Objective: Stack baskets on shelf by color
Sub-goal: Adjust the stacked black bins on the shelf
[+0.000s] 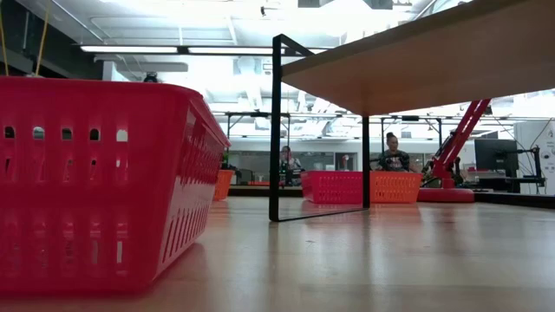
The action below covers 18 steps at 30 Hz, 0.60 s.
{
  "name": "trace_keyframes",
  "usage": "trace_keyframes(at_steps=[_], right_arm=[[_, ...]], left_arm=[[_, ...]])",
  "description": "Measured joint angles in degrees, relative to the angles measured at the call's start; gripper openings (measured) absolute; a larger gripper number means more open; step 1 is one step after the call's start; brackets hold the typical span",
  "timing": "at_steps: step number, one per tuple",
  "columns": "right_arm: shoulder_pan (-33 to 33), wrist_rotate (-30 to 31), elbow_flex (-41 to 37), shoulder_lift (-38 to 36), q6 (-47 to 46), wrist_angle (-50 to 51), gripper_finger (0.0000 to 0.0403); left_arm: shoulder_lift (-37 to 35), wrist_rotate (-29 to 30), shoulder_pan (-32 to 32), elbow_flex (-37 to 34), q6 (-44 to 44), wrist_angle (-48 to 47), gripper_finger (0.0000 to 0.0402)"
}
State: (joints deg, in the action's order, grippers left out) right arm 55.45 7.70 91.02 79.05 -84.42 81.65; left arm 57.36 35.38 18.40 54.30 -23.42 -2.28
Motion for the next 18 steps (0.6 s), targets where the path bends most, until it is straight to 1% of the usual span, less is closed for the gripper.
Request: trace_keyframes(at_steps=[3,6,12,18], right_arm=[[0.0,0.4,0.0,0.1,1.3,0.3,0.0003],[0.0,0.7,0.0,0.1,0.9,1.5,0.0004],[0.0,-2.3,0.0,1.3,0.7,2.5,0.0],[0.0,-2.8,0.0,2.9,-0.1,3.2,0.0]], left_arm=[[0.0,0.0,0.0,0.0,0.0,0.0,0.0165],[0.0,0.0,0.0,0.0,0.0,0.0,0.0165],[0.0,0.0,0.0,0.0,0.0,0.0,0.0165],[0.0,0.0,0.0,0.0,0.0,0.0,0.0165]])
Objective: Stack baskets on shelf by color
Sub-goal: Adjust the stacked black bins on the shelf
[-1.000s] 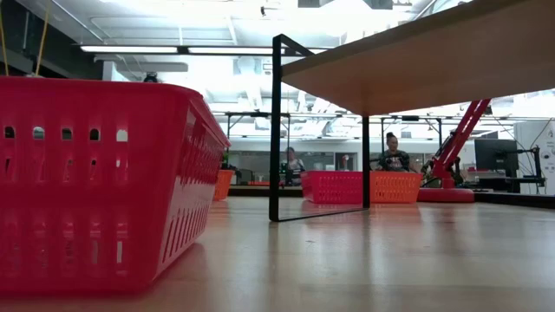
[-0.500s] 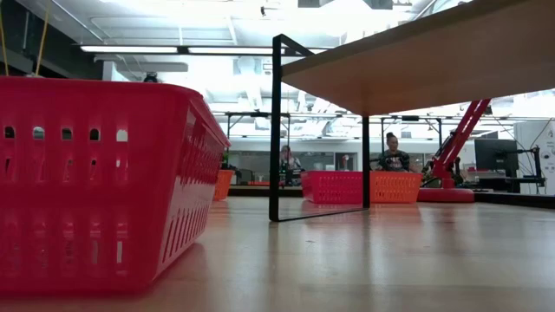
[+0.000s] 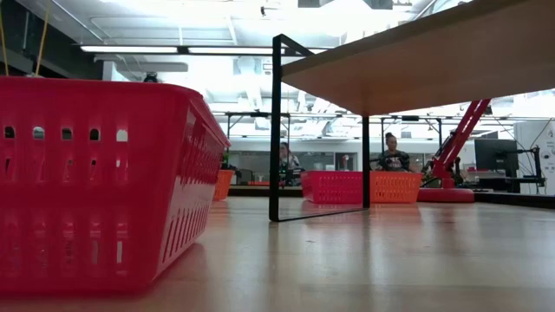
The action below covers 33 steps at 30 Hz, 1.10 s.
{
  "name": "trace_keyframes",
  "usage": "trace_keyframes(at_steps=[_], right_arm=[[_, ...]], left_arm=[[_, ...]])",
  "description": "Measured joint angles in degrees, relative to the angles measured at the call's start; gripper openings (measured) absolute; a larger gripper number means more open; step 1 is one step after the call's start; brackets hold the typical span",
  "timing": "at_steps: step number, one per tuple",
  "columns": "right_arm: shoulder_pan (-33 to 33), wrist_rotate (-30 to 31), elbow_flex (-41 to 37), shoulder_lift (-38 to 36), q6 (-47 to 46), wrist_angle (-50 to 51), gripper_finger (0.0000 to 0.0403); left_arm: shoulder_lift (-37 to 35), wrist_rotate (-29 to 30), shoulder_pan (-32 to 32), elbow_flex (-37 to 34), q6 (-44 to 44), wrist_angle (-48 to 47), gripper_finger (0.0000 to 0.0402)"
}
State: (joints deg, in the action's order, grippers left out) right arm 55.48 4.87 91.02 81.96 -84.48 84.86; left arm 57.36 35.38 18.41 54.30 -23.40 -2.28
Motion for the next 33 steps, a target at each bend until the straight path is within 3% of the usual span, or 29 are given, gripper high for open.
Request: trace_keyframes(at_steps=[11,17,26,33], right_arm=[[-1.1,0.9,0.0,0.3,-1.8,1.3,0.0],[-6.4,6.0,0.0,0.2,6.7,-6.7,0.0],[-17.3,-0.2,0.0,6.4,22.8,-10.5,0.0],[-19.9,-7.4,0.0,9.3,26.4,-4.6,0.0]], left_arm=[[0.0,0.0,0.0,0.0,-0.2,0.0,0.0165],[0.0,0.0,0.0,0.0,-0.3,0.0,0.0165],[0.0,0.0,0.0,0.0,-0.6,0.0,0.0165],[0.0,0.0,0.0,0.0,-0.6,0.0,0.0165]])
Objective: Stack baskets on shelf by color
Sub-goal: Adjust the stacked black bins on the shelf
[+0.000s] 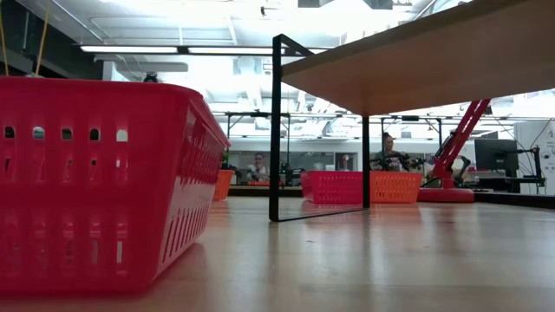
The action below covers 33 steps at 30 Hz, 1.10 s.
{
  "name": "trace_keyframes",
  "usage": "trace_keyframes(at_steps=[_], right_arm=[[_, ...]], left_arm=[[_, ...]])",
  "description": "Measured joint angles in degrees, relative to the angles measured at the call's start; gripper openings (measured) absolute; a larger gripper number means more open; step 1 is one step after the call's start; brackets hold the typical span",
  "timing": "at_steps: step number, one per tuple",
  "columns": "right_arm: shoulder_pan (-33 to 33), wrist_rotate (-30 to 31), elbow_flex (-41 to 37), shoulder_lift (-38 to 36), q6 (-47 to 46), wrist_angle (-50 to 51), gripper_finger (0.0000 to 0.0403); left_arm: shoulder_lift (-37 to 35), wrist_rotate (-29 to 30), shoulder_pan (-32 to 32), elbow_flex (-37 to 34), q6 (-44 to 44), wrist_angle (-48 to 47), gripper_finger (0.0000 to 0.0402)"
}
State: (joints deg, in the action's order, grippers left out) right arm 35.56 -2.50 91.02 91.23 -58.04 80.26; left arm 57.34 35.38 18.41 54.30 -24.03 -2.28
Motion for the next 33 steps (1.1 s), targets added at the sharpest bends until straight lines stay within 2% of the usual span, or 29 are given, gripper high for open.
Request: trace_keyframes(at_steps=[14,17,20,23,26,30,33], right_arm=[[3.2,-4.6,0.0,-1.5,-3.8,9.3,0.0],[4.0,-3.4,0.0,-2.0,-5.0,9.7,0.0],[4.4,0.5,0.0,-3.9,-7.0,9.0,0.0],[4.6,6.3,0.0,-6.3,-7.7,4.5,0.0],[4.9,10.0,0.0,-8.4,-3.8,-7.0,0.0],[4.3,7.0,0.0,-7.6,4.4,-22.4,0.0],[3.3,4.3,0.1,-4.8,5.4,-23.8,0.0]], left_arm=[[0.0,0.0,0.0,0.0,0.5,0.0,0.0165],[0.0,0.0,0.0,0.0,0.6,0.0,0.0165],[0.0,0.0,0.0,0.0,0.6,0.0,0.0165],[0.0,0.0,0.0,0.0,0.6,0.0,0.0165],[0.0,0.0,0.0,0.0,0.6,0.0,0.0165],[0.0,0.0,0.0,0.0,0.6,0.0,0.0165],[0.0,0.0,0.0,0.0,0.6,0.0,0.0165]])
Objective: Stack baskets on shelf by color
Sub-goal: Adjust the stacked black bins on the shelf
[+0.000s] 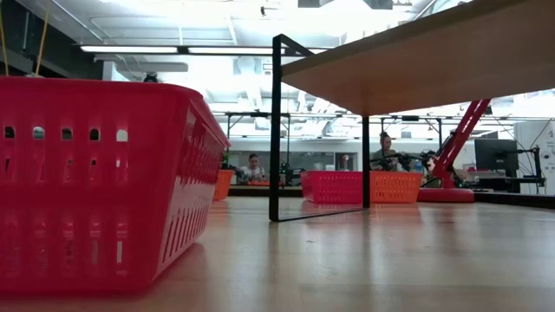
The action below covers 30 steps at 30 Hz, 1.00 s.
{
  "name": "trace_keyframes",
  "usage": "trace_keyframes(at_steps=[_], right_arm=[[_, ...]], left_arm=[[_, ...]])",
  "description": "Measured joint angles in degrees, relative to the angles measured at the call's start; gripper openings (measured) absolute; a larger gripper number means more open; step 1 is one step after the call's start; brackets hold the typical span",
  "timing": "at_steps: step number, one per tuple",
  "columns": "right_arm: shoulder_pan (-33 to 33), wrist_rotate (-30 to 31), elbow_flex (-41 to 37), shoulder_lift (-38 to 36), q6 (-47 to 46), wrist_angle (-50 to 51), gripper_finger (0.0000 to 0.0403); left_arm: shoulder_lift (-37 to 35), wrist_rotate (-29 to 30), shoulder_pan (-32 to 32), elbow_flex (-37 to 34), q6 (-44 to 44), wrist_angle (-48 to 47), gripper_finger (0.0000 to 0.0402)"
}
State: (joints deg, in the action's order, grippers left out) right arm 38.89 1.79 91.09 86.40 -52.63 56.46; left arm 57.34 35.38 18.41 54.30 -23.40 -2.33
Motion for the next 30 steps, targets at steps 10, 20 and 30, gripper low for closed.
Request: trace_keyframes(at_steps=[10,20,30], right_arm=[[-1.2,-6.9,-0.1,7.9,-0.8,5.5,0.0],[1.1,-8.7,-0.1,8.1,-2.8,8.2,0.0],[1.3,-4.4,-0.1,3.7,-4.0,7.3,0.0]], left_arm=[[0.0,0.0,0.0,0.0,-0.4,0.0,0.0165],[0.0,0.0,0.0,0.0,-0.4,0.0,0.0165],[0.0,-0.2,0.0,0.0,-0.4,0.0,0.0165]])
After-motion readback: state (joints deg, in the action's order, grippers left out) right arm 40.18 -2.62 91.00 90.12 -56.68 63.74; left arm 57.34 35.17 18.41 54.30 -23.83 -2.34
